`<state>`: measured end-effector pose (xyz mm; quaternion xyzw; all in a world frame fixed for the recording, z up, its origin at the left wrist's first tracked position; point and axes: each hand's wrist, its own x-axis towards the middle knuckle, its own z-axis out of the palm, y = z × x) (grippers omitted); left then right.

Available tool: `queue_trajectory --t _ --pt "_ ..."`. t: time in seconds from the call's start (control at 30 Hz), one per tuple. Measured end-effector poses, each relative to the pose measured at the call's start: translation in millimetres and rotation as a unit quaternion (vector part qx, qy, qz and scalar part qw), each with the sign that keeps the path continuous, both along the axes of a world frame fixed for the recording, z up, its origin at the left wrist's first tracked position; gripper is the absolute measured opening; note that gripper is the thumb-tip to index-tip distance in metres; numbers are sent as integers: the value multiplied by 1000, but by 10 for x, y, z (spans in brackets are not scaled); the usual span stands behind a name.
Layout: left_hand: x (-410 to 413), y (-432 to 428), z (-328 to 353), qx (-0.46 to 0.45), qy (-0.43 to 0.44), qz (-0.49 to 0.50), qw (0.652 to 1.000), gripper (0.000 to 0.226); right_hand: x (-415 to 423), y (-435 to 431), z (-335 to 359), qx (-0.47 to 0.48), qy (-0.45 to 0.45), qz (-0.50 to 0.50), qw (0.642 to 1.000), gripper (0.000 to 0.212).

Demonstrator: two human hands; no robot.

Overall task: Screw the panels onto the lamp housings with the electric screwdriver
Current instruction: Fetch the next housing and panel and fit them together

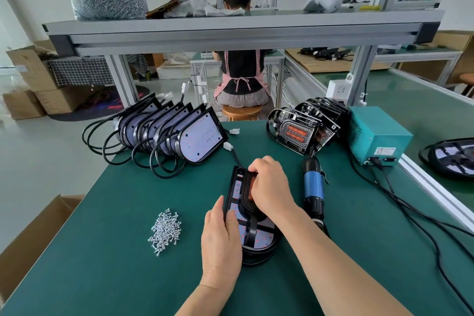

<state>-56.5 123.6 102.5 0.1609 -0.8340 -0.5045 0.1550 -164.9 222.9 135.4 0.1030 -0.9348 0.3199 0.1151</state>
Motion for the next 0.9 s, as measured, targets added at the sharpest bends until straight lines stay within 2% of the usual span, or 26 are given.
queue_trajectory --t 0.23,0.33,0.43,0.5,0.57,0.63,0.73,0.8,0.9 --pt "-10 25 7 -43 -24 -1 999 48 316 192 -15 42 -72 -37 996 50" --pt "-18 26 16 -42 -31 3 999 48 614 163 -109 -22 -94 -26 995 59" --pt "-3 38 19 -28 -34 0 999 49 804 119 -182 -95 -88 -28 991 57" --pt "40 84 11 -22 -27 -13 999 47 834 126 -189 -106 -81 -35 990 58" --pt "87 152 -7 -26 -21 -22 999 43 830 162 -173 -74 -76 -42 993 67" --pt "118 181 -33 -53 -9 -18 998 37 823 194 -172 1 -54 -44 998 75" --pt "107 123 -30 -132 11 -22 991 24 832 189 -193 92 -42 -37 994 75" --pt "69 10 10 -172 11 -20 985 25 841 172 -207 115 -52 -34 991 75" --pt "-62 -341 119 -189 28 66 979 19 837 159 -194 144 -55 -29 988 74"
